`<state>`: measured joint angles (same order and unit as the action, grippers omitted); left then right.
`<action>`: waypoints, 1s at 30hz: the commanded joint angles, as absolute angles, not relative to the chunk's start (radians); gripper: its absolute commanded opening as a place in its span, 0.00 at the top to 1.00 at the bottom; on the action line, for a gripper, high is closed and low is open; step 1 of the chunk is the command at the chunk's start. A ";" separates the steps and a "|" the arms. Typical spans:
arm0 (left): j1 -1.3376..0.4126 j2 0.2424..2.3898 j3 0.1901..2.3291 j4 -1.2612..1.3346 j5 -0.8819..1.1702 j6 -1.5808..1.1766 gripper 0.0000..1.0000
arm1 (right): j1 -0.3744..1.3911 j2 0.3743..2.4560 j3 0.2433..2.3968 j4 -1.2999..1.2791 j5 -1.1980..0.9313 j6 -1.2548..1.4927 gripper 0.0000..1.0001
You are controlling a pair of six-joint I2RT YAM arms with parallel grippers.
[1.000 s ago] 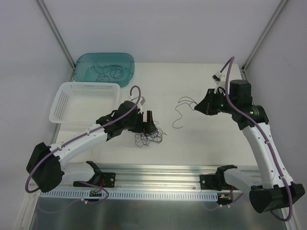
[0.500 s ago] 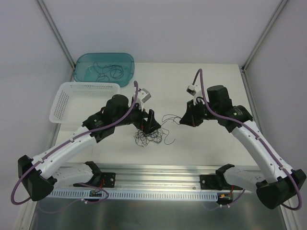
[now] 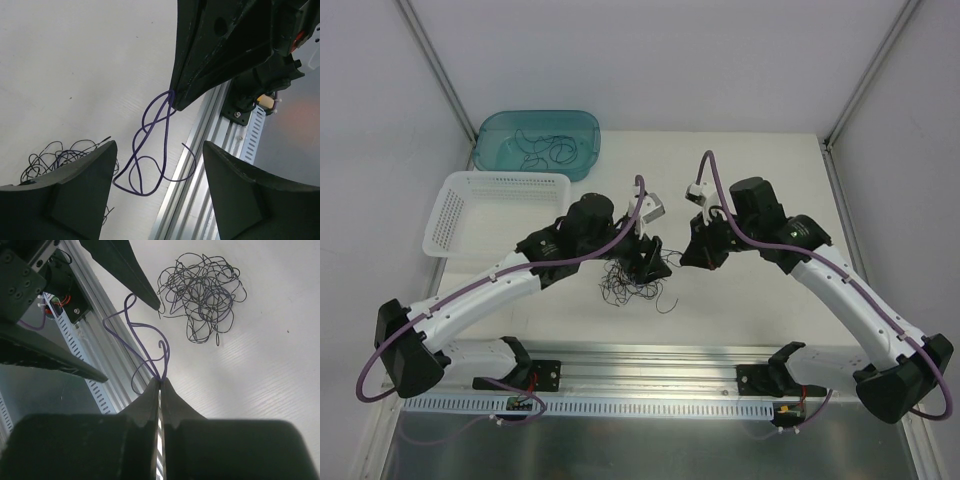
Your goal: Untangle the cables
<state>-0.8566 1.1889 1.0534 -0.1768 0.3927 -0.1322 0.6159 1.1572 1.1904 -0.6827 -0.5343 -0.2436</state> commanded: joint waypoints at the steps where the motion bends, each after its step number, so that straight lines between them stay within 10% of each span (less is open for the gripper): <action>1: -0.871 1.206 1.098 -0.138 0.422 -0.098 0.31 | 0.632 1.163 1.239 -0.673 -0.546 -0.273 0.99; 11: -0.877 1.207 1.095 -0.124 0.400 -0.110 1.00 | 0.643 1.175 1.224 -0.666 -0.546 -0.275 0.99; 16: -0.876 1.204 1.089 -0.121 0.338 -0.124 1.00 | 0.644 1.149 1.207 -0.664 -0.531 -0.273 0.88; 23: -0.844 1.230 1.121 -0.120 0.273 -0.153 1.00 | 0.641 1.089 1.180 -0.681 -0.462 -0.285 0.32; 30: -0.714 1.264 1.222 -0.121 0.249 -0.178 1.00 | 0.641 0.991 1.146 -0.678 -0.339 -0.258 0.03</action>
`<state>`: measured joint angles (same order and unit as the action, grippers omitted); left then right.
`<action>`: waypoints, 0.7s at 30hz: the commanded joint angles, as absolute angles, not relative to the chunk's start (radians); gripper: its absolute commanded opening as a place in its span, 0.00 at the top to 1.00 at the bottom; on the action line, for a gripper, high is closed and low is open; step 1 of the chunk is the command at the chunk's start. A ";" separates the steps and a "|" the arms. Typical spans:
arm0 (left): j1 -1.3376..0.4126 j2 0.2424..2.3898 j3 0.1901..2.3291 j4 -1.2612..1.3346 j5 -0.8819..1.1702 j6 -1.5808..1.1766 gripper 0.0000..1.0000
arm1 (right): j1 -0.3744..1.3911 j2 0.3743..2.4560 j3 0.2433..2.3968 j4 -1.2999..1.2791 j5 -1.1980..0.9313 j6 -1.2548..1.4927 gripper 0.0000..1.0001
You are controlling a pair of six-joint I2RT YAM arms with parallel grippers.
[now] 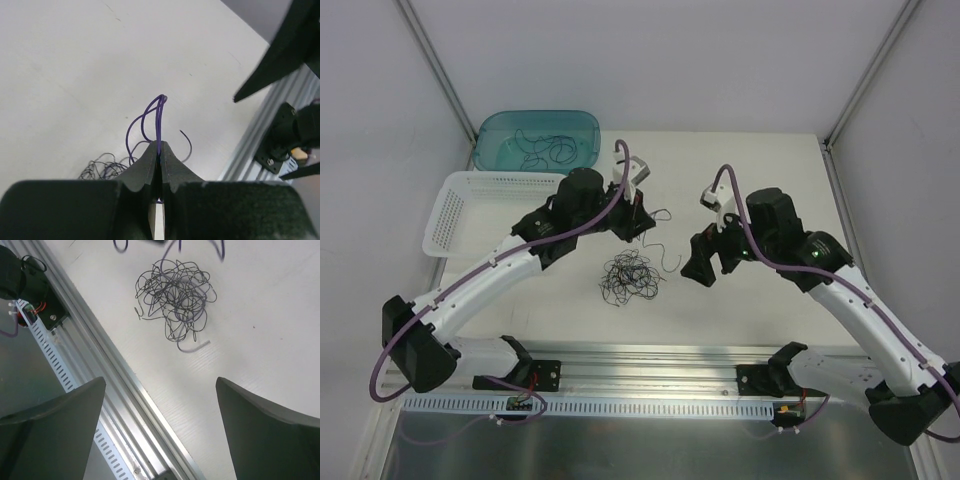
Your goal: Untangle the cables
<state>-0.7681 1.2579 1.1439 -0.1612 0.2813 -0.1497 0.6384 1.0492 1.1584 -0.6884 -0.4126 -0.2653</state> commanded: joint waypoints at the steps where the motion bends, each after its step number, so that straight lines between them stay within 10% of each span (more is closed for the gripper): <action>1: -0.694 1.269 1.235 -0.120 0.238 -0.182 1.00 | 0.641 0.982 1.137 -0.677 -0.327 -0.253 0.02; 21: -0.124 1.747 1.733 -0.120 -0.029 -0.299 1.00 | 0.643 0.879 0.942 -0.607 -0.261 -0.150 0.03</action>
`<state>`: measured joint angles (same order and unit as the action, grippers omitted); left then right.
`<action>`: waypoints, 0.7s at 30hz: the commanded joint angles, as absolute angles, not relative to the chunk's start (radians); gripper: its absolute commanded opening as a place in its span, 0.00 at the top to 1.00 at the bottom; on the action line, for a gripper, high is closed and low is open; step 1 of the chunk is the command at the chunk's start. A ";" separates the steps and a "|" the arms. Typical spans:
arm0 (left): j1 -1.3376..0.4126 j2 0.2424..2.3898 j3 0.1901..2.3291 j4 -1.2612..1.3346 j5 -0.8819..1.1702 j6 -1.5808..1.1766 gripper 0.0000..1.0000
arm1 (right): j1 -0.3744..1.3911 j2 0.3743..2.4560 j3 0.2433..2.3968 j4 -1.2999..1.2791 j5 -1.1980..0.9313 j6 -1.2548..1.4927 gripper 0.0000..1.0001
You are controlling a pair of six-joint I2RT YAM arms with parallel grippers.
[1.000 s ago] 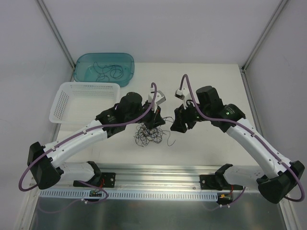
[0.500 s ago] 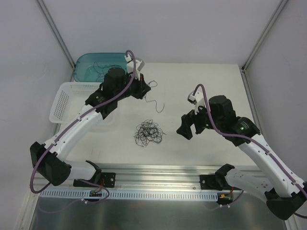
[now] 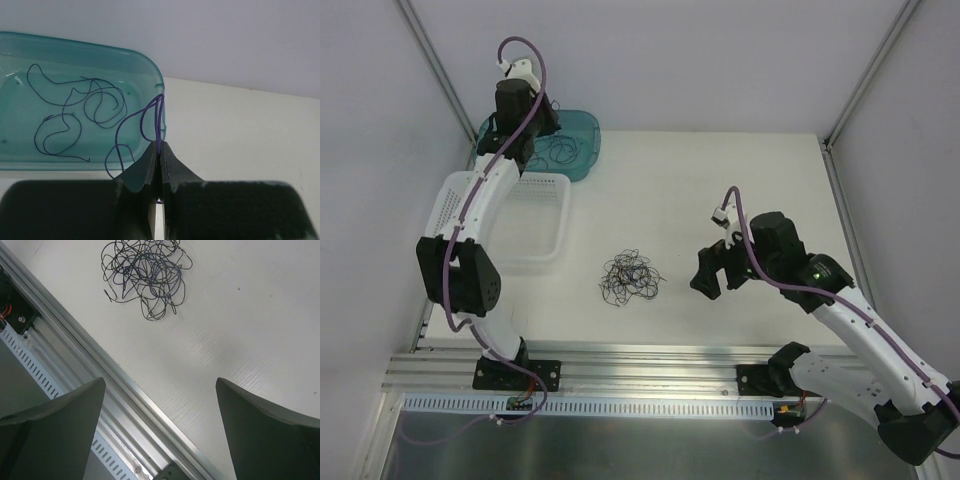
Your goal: Untangle the cables
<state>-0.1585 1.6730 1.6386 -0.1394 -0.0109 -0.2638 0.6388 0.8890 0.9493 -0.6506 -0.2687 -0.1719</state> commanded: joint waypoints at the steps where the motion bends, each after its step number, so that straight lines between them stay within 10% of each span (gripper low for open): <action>1: -0.098 1.805 1.776 -0.121 -0.029 -0.305 1.00 | 0.641 0.885 0.936 -0.597 -0.262 -0.144 0.03; 4: -0.048 1.918 1.857 -0.121 -0.015 -0.348 0.89 | 0.641 0.899 0.923 -0.583 -0.273 -0.137 0.03; 12: -0.006 2.022 1.942 -0.120 0.053 -0.345 0.21 | 0.641 0.942 0.919 -0.574 -0.279 -0.132 0.03; 21: -0.060 1.665 1.550 -0.121 0.193 -0.353 0.09 | 0.643 0.992 0.911 -0.520 -0.282 -0.040 0.01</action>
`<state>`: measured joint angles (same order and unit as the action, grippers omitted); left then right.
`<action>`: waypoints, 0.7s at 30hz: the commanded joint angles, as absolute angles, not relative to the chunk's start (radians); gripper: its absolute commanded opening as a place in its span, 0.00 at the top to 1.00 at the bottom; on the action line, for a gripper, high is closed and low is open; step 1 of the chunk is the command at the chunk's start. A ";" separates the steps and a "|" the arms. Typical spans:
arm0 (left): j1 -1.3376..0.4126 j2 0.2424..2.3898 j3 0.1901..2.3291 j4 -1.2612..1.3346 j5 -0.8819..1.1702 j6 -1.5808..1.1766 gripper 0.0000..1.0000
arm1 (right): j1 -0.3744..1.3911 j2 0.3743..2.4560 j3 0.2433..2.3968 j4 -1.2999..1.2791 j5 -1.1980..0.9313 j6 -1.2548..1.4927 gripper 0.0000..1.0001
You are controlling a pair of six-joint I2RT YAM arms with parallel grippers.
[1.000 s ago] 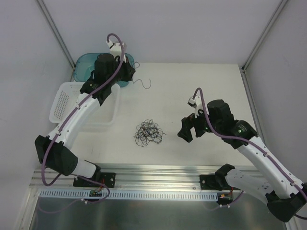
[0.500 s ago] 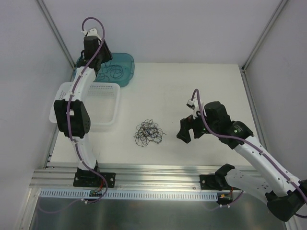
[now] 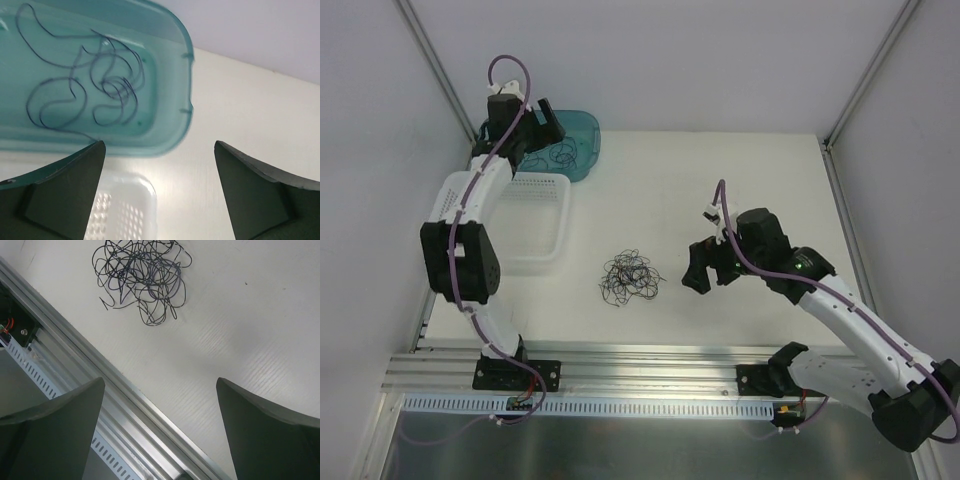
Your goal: Untangle the cables
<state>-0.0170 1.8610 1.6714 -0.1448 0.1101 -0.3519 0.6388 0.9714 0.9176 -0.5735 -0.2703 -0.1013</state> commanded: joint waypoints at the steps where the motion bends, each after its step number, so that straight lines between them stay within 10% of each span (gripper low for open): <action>1: -0.080 1.623 1.507 -0.124 0.207 -0.353 0.09 | 0.643 1.009 0.908 -0.512 -0.284 -0.031 0.01; 21: -0.629 1.000 0.629 -0.216 0.039 -0.607 0.11 | 0.758 1.371 0.867 -0.187 -0.206 0.262 0.21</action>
<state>-0.6106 1.0115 0.6712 -0.2230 0.1242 -0.5186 0.7467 1.3209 0.8688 -0.3016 -0.2390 0.1852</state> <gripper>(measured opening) 0.897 0.806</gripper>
